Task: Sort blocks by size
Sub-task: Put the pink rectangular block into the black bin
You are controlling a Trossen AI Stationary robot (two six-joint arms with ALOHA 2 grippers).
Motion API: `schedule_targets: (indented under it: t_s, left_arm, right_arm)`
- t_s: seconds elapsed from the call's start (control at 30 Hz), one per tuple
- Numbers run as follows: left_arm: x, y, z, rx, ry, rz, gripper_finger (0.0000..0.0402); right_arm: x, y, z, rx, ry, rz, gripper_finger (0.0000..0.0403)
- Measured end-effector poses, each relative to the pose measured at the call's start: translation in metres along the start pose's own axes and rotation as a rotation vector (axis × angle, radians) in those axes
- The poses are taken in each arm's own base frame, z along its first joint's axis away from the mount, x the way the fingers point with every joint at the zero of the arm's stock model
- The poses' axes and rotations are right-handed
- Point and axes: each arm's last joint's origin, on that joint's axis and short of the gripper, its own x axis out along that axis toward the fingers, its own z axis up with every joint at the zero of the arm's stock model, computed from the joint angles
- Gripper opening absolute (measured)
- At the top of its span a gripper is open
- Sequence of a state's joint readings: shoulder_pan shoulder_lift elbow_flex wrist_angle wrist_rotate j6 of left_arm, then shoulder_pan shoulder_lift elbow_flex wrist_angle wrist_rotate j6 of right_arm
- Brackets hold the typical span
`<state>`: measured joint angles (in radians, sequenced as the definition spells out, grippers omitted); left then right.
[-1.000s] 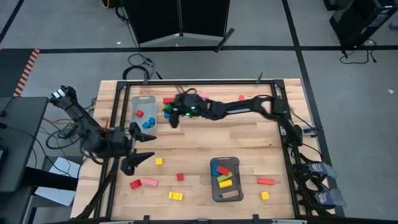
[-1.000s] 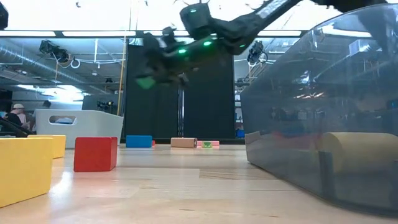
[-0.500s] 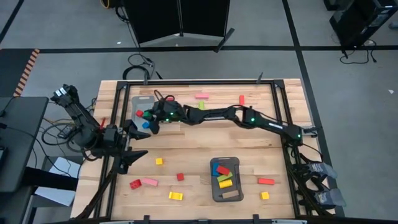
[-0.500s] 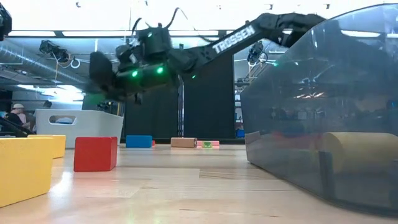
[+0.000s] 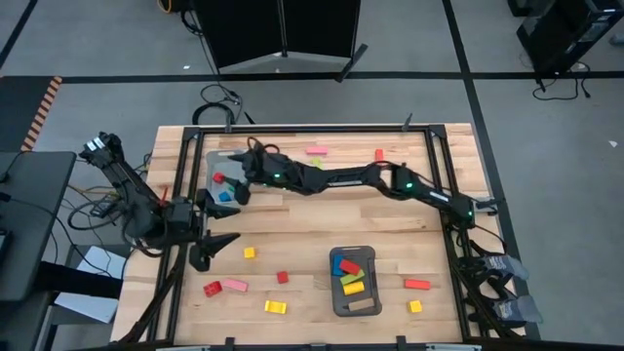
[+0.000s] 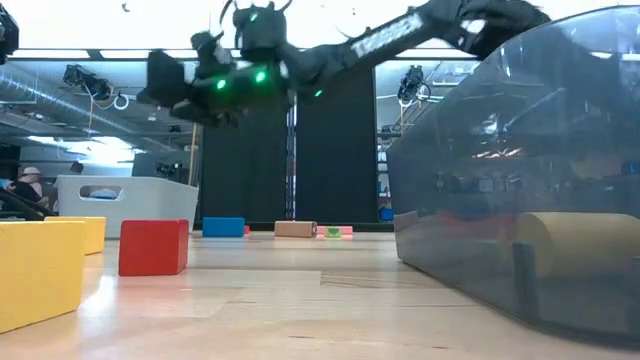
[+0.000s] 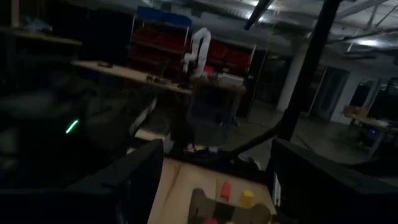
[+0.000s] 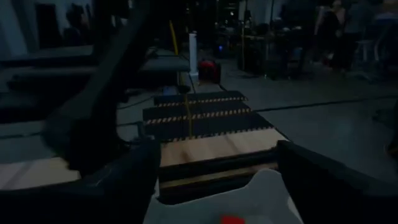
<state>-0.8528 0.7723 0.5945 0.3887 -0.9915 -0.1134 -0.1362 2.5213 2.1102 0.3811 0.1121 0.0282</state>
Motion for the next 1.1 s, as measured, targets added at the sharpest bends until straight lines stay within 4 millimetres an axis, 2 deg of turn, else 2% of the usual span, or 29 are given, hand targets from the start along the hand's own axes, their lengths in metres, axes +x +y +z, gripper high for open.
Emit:
schedule_targets:
  t_s: [0.13,0.33,0.5,0.67,0.87,1.1]
  left_arm:
    - [0.001,0.003,-0.009,0.0,0.059,0.027,0.0297]
    - [0.008,0.008,-0.031,0.027,0.177,0.07,0.0279]
    - [0.023,0.01,-0.063,0.015,0.389,0.032,0.0271]
    - [0.035,0.005,-0.085,-0.047,0.693,0.023,0.027]
    - [0.046,-0.024,-0.102,0.006,1.017,-0.004,0.027]
    - [0.048,-0.041,-0.134,0.205,1.359,0.146,0.027]
  right_arm:
    - [-0.037,-0.008,0.006,-0.028,-0.015,-0.012,0.028]
    - [-0.131,-0.018,0.019,-0.083,-0.036,-0.042,0.0228]
    - [-0.207,-0.021,0.036,-0.106,-0.031,-0.075,0.0213]
    - [-0.267,-0.022,0.052,-0.11,-0.065,-0.113,0.0211]
    - [-0.316,-0.018,0.06,-0.14,-0.086,-0.176,0.0212]
    - [-0.342,-0.008,0.065,-0.159,-0.132,-0.151,0.0208]
